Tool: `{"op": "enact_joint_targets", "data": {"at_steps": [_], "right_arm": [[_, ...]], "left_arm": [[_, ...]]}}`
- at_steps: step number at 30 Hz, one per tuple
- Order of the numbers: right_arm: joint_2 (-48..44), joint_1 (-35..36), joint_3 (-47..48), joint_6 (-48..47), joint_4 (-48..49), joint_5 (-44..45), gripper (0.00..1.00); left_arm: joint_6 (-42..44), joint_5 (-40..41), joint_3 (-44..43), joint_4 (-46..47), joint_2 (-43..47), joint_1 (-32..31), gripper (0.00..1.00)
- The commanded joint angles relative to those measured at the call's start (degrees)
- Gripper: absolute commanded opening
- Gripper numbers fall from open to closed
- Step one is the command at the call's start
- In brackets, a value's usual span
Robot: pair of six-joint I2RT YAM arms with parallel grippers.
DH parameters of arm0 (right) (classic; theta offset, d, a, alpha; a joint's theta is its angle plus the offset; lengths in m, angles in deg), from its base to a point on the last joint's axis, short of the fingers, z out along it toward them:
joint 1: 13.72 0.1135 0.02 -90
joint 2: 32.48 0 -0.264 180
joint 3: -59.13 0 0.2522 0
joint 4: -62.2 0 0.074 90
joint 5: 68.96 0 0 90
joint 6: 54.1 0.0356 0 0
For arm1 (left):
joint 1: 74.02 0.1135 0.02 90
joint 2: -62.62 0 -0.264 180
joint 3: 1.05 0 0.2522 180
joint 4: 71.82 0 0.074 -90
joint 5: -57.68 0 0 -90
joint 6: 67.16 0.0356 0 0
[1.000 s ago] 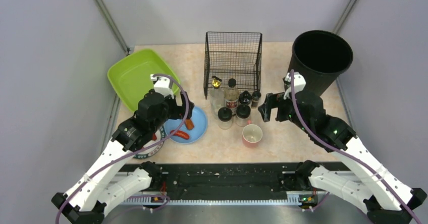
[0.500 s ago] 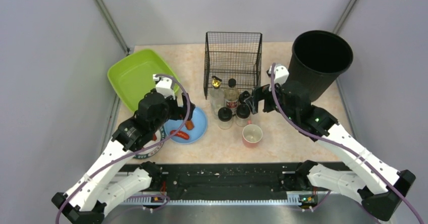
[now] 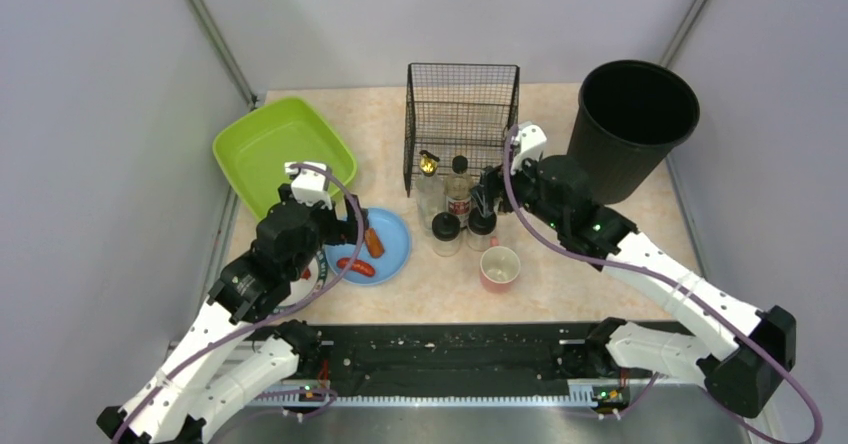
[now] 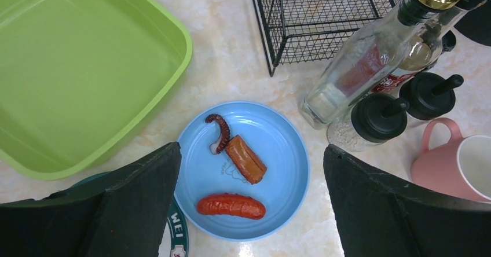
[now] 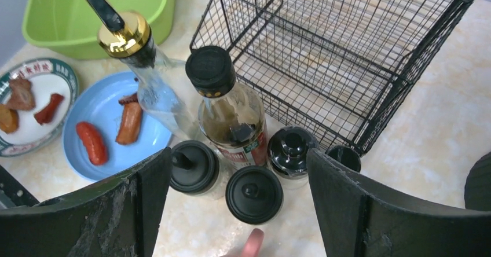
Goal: Clear the kitchen counter
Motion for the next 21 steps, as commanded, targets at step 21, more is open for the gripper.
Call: {"op": "enact_joint_targets", "data": {"at_steps": [21], "right_arm": [[8.08, 1.55, -8.71, -0.66, 28.61, -0.72, 0.83]], "left_arm": [[2.23, 0.81, 1.15, 2.01, 2.12, 0.04, 0.93]]}}
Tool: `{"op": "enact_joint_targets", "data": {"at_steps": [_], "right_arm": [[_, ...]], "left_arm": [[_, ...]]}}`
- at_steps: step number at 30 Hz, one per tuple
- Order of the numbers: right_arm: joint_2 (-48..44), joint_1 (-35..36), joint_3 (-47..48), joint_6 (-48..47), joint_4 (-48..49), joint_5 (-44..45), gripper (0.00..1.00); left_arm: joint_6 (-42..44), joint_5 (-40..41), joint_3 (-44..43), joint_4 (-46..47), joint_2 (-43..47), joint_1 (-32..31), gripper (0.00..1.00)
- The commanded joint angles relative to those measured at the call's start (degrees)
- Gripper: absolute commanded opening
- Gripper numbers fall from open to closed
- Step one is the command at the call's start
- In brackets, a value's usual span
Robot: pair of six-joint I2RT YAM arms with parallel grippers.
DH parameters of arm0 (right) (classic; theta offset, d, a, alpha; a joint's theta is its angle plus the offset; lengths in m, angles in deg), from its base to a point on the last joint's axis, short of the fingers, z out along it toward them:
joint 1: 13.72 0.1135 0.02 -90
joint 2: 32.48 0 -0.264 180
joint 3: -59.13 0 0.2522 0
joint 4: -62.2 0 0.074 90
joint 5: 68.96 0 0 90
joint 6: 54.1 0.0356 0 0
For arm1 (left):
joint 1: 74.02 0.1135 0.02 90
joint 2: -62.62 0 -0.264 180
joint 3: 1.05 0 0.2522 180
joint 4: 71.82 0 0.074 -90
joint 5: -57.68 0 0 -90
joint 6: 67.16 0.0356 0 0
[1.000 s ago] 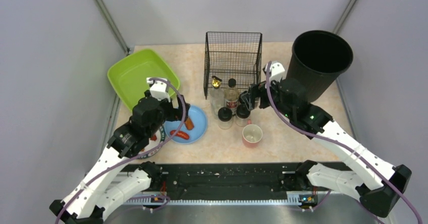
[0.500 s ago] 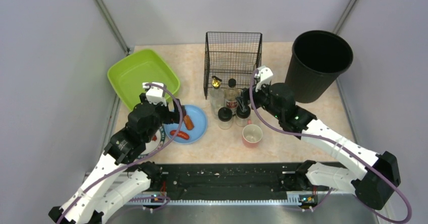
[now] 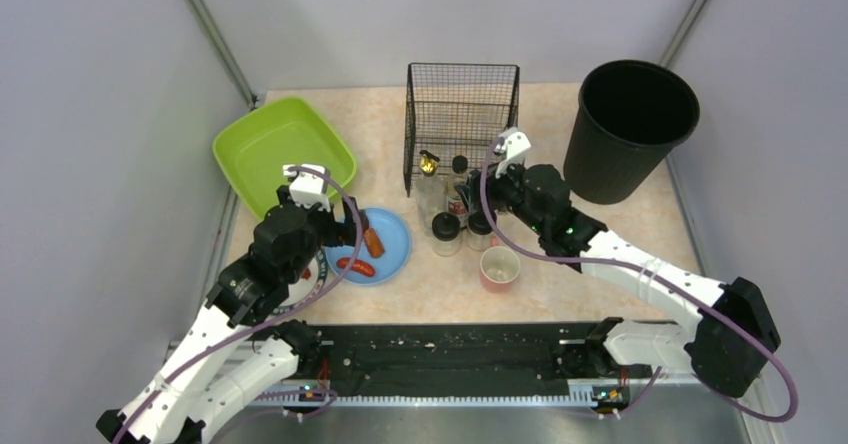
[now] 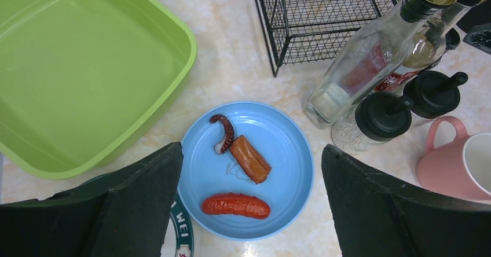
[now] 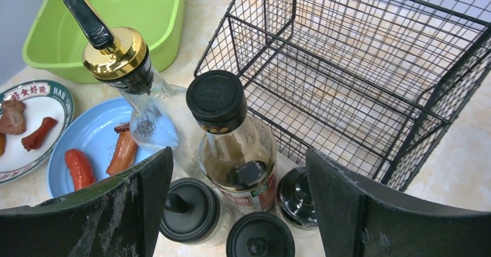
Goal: Clear the kitchen counter
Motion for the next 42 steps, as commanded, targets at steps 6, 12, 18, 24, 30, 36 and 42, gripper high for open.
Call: {"op": "enact_joint_targets", "data": {"at_steps": [6, 12, 18, 24, 30, 36, 42], "right_arm": [[4.55, 1.81, 0.42, 2.48, 10.02, 1.86, 0.81], [7.03, 2.07, 0.66, 2.68, 12.30, 2.88, 0.74], [10.01, 2.35, 1.35, 2.96, 14.60, 3.03, 0.67], [12.01, 2.73, 2.29, 2.08, 14.84, 4.24, 0.59], [11.94, 3.67, 2.27, -0.48, 16.13, 6.81, 0.59], [11.97, 4.88, 2.63, -2.79, 16.84, 9.13, 0.58], [12.29, 5.28, 2.22, -3.73, 18.32, 10.66, 0.50]], "left_arm": [[0.79, 0.64, 0.34, 1.95, 0.77, 0.04, 0.93], [0.70, 0.57, 0.29, 1.85, 1.09, -0.03, 0.93], [0.70, 0.42, 0.35, 1.72, 1.00, -0.03, 0.93], [0.70, 0.72, 0.44, 1.65, 1.34, 0.00, 0.93], [0.70, 0.55, 0.41, 1.62, 1.18, 0.01, 0.93], [0.70, 0.63, 0.38, 1.63, 1.30, 0.03, 0.93], [0.63, 0.53, 0.40, 1.58, 1.34, -0.02, 0.93]]}}
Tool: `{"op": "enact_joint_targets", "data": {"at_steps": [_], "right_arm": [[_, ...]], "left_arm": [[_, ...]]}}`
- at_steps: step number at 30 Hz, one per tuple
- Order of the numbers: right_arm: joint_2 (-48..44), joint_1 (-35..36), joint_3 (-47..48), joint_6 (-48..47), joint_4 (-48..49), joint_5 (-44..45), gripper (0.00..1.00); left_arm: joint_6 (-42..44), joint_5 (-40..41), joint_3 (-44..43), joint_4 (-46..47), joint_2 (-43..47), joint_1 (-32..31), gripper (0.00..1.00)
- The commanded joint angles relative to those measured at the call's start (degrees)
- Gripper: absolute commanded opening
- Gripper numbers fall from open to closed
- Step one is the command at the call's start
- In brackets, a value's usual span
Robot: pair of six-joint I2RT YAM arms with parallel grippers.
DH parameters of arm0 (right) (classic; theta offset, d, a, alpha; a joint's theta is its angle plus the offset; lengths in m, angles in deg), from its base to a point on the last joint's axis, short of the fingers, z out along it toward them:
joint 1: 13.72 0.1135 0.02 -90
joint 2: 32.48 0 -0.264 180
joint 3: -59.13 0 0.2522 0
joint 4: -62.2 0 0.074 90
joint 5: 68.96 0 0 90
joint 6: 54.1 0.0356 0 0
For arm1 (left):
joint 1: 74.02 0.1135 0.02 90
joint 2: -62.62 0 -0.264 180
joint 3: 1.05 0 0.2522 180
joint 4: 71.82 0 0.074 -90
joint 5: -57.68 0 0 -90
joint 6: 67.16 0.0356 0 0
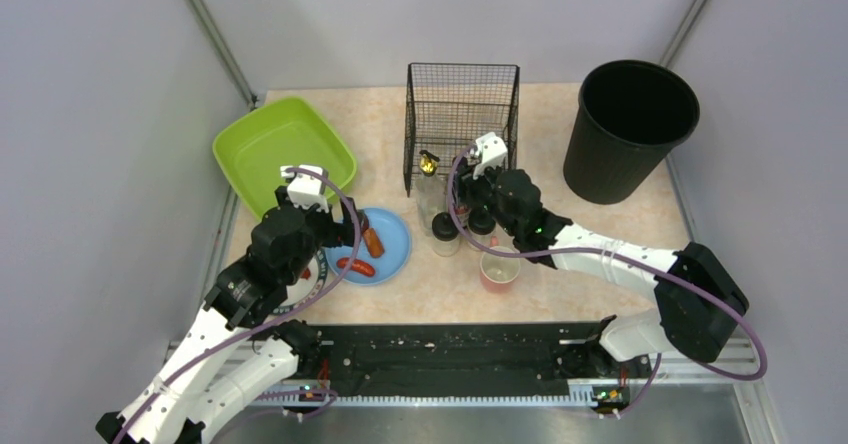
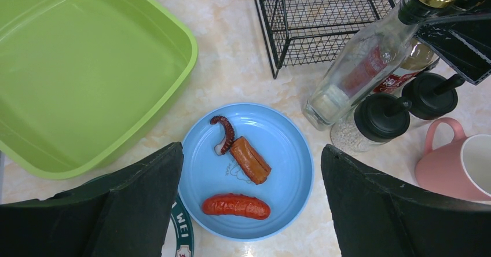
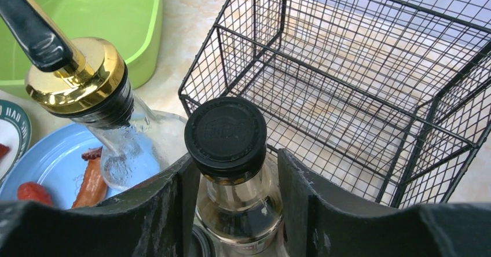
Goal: Clear the kitchen counter
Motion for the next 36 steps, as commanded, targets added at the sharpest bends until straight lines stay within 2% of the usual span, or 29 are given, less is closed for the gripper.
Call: {"op": "enact_joint_targets", "data": {"at_steps": [1, 9, 16, 36], "right_arm": [[0.24, 0.93, 2.16, -1.67, 4.37, 2.22, 0.49], [1.28, 1.63, 2.09, -3.12, 6.06, 2.92, 0.36], [1.40, 2.26, 2.67, -5.16, 7.25, 4.05, 0.00], [-5.01, 2.39, 4.95, -5.91, 8.78, 3.78, 0.00]], "left_arm": [[0.63, 0.42, 0.26, 1.65, 0.49, 0.01, 0.93], [0.68, 0.11, 0.27, 1.70, 0.36, 0.02, 0.93], [0.59, 0.21, 0.28, 1.59, 0.47, 0.03, 0.93], [0.70, -0.01, 0.36, 1.54, 1.40, 0.01, 0.93]]}}
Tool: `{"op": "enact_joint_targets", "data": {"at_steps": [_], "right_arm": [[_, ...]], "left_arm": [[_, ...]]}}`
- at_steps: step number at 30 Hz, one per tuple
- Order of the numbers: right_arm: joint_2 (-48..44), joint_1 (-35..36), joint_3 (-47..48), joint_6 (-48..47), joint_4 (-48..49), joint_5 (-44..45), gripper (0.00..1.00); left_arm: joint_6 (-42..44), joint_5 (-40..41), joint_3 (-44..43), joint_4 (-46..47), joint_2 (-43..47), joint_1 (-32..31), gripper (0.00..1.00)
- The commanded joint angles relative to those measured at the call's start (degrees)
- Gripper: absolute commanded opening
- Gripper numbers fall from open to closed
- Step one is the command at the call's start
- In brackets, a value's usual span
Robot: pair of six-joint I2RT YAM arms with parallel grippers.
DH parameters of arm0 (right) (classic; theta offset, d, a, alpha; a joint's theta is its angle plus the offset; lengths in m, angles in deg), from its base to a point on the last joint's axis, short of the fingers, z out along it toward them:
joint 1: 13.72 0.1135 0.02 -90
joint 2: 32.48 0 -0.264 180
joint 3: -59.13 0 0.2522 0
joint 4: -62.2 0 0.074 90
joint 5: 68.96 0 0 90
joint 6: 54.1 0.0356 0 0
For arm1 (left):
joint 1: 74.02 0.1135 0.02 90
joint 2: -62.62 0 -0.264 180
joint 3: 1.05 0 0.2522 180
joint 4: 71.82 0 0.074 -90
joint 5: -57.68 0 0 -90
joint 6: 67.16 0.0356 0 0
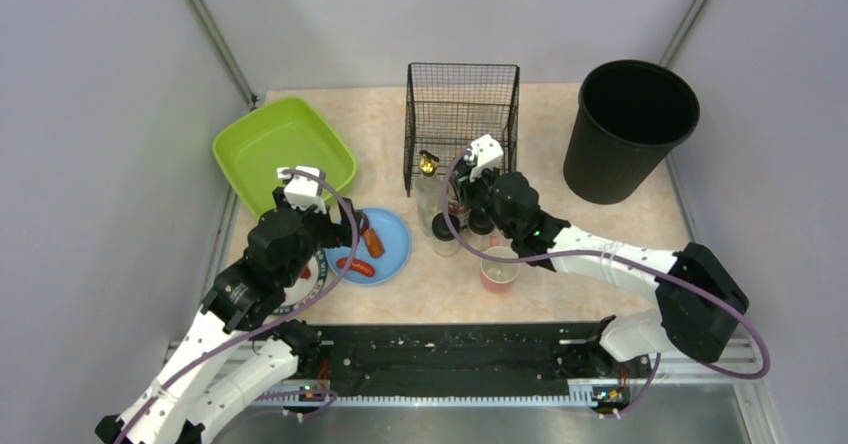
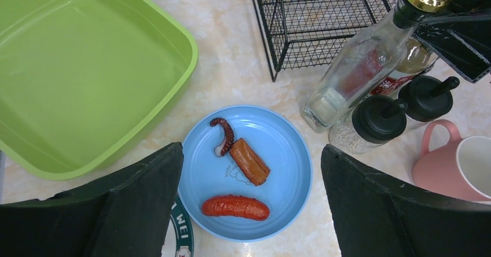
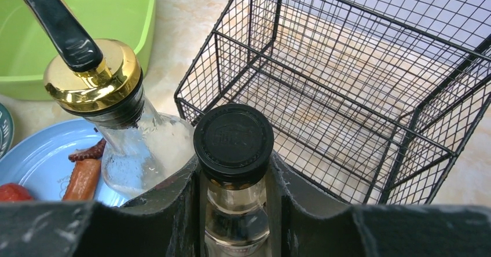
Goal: Clear the kitchen counter
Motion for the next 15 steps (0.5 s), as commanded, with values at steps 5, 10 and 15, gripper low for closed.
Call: {"op": "enact_joint_targets", "data": {"at_steps": [5, 10, 15], "right_arm": [[-6.36, 0.73, 6.88, -2.02, 5.91, 0.24, 0.00], [-6.58, 0.68, 9.48, -2.81, 5.02, 1.02, 0.00], [-7.17, 0.66, 13.46, -5.02, 3.08, 1.55, 0.00]], "left_arm": [[0.70, 0.20, 0.37, 1.53, 0.64, -0.01, 0.93], [0.65, 0.17, 0.35, 1.49, 0.76, 0.02, 0.93], [0.79, -0.18, 0.38, 1.43, 0.88, 0.00, 0.93]]}}
